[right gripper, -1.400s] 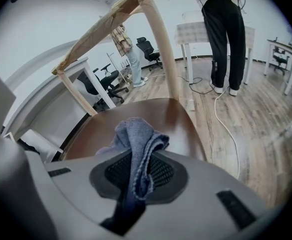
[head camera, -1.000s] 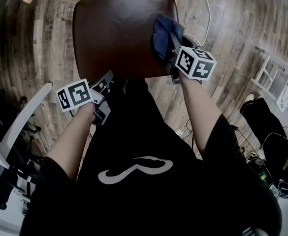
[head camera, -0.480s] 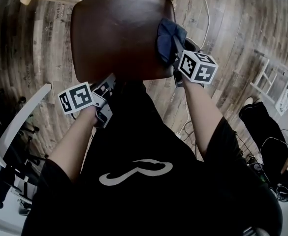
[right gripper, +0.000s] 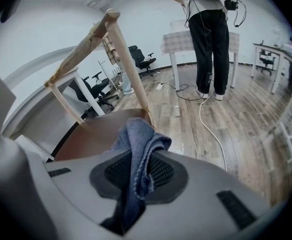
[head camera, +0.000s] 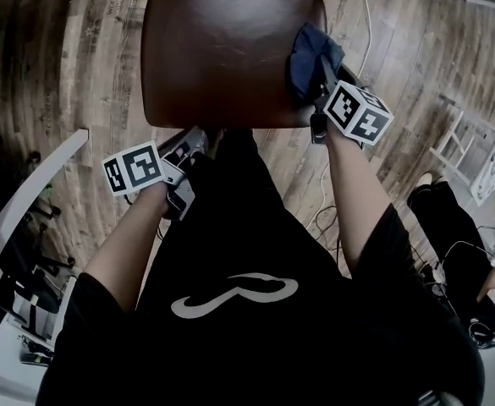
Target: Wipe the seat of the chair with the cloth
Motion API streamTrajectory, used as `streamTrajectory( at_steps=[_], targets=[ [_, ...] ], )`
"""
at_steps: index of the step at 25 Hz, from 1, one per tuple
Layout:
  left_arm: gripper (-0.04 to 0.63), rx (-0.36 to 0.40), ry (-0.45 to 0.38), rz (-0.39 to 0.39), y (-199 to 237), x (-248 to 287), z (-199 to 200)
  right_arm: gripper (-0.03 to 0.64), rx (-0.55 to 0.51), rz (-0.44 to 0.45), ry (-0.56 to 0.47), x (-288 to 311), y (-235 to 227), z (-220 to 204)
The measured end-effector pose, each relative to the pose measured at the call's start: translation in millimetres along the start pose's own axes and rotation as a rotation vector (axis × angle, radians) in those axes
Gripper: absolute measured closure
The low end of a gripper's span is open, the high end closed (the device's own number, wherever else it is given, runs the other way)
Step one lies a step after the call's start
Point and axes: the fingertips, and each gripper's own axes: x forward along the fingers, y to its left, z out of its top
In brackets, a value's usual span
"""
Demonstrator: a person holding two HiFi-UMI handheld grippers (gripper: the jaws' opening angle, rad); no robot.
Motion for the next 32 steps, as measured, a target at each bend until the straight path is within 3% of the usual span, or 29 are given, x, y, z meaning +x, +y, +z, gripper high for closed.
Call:
streamTrajectory(
  at_steps=[9,22,32],
  targets=[
    [0.583,-0.024,-0.048,0.002,38,-54,14,0.561,-0.073,0.025,-0.068,-7,80,15],
    [0.583,-0.053,-0.093,0.005,86,-116,14,0.561,-0.125,0.275,-0.021,-3,254,-30],
    [0.583,-0.082,-0.105,0.001,112,-138,9,0.561,-0.161,0.430,0.075,-2,343,-85]
  ],
)
